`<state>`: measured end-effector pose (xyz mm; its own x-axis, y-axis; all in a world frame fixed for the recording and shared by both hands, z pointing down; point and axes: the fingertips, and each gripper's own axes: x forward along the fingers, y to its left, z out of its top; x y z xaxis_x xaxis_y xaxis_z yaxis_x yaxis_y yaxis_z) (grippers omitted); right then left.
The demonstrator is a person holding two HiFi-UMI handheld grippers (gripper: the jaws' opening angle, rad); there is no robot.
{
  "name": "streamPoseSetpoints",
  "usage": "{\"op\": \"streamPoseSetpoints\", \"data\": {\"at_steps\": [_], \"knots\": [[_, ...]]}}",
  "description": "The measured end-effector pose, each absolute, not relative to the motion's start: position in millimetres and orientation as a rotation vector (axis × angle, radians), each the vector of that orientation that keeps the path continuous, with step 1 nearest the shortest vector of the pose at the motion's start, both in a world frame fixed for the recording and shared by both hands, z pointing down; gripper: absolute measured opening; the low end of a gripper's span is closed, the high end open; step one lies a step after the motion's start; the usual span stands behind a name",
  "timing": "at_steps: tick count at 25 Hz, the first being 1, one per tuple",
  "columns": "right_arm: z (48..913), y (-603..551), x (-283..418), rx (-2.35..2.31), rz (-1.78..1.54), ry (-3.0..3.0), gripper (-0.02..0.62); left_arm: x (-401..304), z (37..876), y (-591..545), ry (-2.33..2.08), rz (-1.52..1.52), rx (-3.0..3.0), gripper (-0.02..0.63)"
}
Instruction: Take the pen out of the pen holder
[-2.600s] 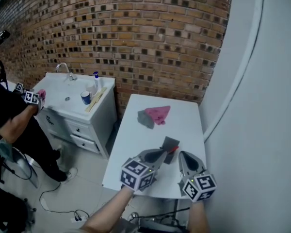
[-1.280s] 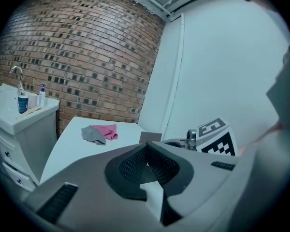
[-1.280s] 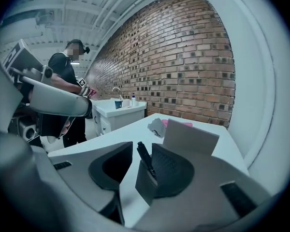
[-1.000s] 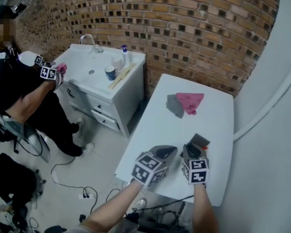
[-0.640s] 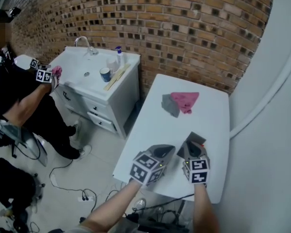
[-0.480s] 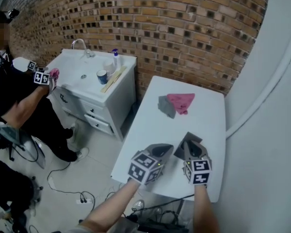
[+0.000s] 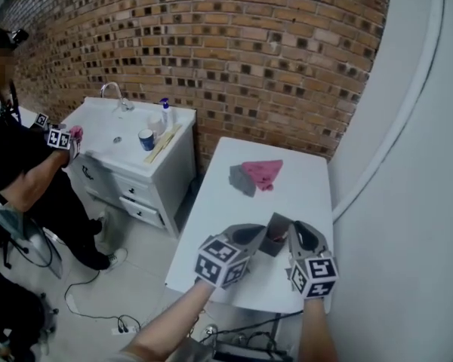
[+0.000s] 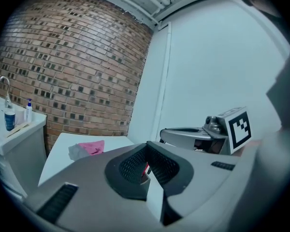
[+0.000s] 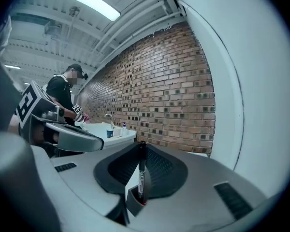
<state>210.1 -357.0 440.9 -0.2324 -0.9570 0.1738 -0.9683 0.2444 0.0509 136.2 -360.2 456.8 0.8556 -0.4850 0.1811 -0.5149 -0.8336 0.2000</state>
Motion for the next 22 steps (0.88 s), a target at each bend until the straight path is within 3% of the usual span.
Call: {"op": "streamPoseSetpoints", "data": {"at_steps": [22], "knots": [[373.1, -283.6, 223.3, 1.946, -0.019, -2.459, 0.041, 148.1, 405.4, -323.8, -0.657, 0.091, 2.892, 0.003]]}}
